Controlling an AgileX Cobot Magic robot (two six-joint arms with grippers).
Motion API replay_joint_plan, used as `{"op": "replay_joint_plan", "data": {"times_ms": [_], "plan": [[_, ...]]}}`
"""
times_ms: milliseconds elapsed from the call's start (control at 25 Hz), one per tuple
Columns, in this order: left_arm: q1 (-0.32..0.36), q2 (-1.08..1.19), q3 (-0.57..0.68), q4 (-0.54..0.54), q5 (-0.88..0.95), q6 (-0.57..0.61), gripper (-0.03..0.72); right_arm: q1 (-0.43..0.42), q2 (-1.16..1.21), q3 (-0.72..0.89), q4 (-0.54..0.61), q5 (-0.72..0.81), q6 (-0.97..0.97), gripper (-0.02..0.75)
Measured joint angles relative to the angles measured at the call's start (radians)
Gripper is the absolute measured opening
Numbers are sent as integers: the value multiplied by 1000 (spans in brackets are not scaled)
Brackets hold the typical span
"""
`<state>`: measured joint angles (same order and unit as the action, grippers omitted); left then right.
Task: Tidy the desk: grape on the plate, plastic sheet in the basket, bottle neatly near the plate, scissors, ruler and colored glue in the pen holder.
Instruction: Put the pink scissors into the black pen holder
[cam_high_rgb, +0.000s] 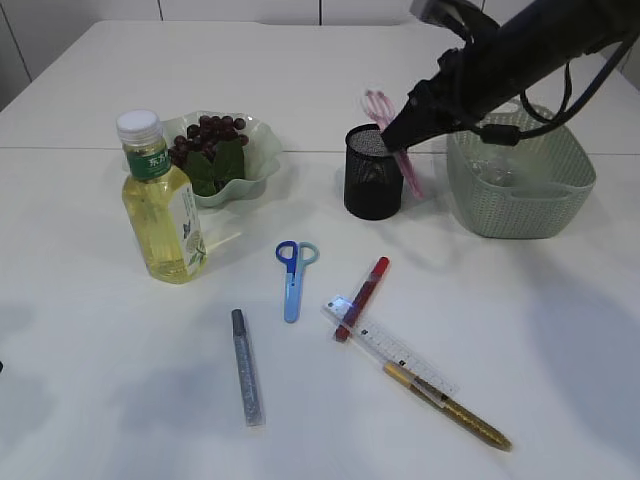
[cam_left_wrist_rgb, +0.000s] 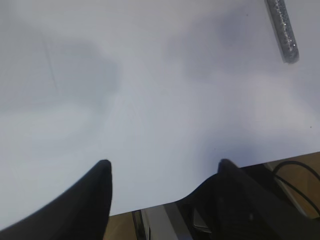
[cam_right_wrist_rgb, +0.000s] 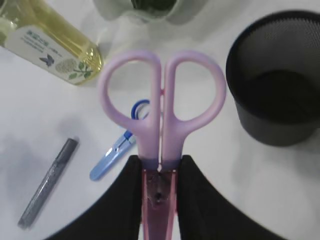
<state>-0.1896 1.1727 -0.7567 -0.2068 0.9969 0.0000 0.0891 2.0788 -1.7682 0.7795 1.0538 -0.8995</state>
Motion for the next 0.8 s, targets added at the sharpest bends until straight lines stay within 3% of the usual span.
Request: {"op": "replay_joint_plan", "data": {"times_ms": [800], "plan": [[0,0,0,-8,9,0,476,0,62,0,544,-381,-531,165]]}}
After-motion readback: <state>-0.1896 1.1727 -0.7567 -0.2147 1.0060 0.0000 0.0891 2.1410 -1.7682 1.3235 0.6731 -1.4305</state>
